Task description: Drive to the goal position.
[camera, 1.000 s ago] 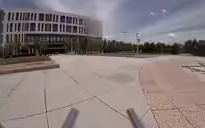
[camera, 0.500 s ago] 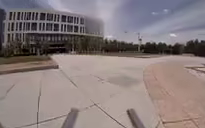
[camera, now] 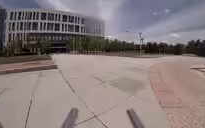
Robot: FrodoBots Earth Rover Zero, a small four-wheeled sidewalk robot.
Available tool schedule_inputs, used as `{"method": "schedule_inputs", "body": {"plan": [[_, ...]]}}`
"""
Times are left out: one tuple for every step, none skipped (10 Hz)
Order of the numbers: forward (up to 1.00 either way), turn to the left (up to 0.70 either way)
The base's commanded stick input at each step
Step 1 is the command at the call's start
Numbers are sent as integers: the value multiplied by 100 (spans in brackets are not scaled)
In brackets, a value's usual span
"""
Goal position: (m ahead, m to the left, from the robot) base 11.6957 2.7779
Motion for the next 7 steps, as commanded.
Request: {"method": "schedule_inputs", "body": {"plan": [[50,0],[50,0],[50,0],[50,0],[50,0],[50,0],[50,0]]}}
